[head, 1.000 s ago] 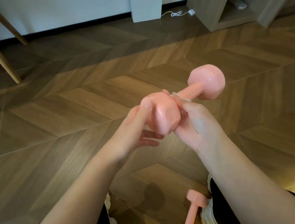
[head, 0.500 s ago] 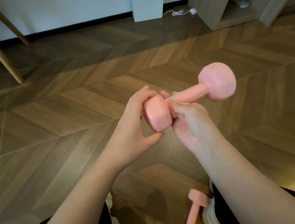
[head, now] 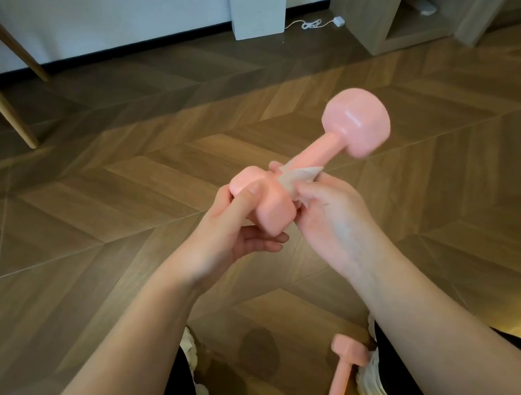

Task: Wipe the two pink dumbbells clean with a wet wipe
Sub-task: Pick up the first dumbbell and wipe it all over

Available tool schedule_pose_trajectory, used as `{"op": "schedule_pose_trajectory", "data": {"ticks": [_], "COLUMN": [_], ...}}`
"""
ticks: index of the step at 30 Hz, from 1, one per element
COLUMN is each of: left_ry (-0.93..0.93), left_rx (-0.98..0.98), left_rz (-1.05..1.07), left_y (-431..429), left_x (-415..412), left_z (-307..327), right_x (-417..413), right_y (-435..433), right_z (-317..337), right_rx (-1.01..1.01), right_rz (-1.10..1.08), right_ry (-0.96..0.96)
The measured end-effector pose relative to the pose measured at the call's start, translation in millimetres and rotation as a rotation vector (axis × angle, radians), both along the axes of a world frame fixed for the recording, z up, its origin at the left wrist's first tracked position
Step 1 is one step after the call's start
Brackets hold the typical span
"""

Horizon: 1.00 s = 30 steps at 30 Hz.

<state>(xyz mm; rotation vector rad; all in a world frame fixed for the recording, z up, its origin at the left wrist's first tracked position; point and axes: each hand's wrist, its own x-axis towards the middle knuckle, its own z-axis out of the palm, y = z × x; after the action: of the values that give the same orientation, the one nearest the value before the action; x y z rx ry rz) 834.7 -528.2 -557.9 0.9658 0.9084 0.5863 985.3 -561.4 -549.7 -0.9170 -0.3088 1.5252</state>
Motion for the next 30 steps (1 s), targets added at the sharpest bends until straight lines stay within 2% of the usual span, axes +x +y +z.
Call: {"op": "schedule_pose_trajectory", "data": {"ticks": [3, 9, 11, 13, 16, 18, 20, 21, 25, 27, 28, 30], "left_ry": [-0.017, 0.204, 0.255, 0.174, -0.015, -0.003, 0.023, 0.046, 0.234, 0.305, 0.307, 0.258], "left_rx": [0.053, 0.752, 0.863, 0.727, 0.179, 0.027, 0.086, 0.177, 0.808, 1.009, 1.01, 0.864], "left_rz": [0.004, -0.061, -0.084, -0.08, 0.085, 0.063, 0.039, 0.047, 0.013, 0.013, 0.015, 0.02], "left_y": [-2, -7, -7, -8, -5, 0, -1, -4, -8, -7, -7, -8], "left_x": [-3, -6, -4, -1, 4, 3, 3, 2, -1, -3, -4, -2], "left_z": [0, -9, -12, -9, 1, 2, 0, -2, -11, -12, -11, -7], "right_x": [-1, -4, -3, -3, -4, -6, -8, -9, -9, -9, -9, -10], "right_y": [2, 1, 0, 0, -2, -3, -4, -4, -2, -2, -2, -3], "right_z": [0, -2, -2, -1, 0, -1, -2, -2, -3, -3, -3, -3], "right_rx": [0.015, -0.021, -0.02, -0.018, -0.017, -0.028, -0.044, -0.046, -0.033, -0.015, -0.011, -0.004], "right_rz": [-0.008, -0.058, -0.106, -0.151, -0.173, -0.162, -0.159, -0.165, -0.195, -0.198, -0.199, -0.211], "right_ry": [-0.061, -0.05, -0.027, -0.034, -0.063, -0.069, -0.054, -0.039, -0.017, -0.018, -0.02, -0.026]}}
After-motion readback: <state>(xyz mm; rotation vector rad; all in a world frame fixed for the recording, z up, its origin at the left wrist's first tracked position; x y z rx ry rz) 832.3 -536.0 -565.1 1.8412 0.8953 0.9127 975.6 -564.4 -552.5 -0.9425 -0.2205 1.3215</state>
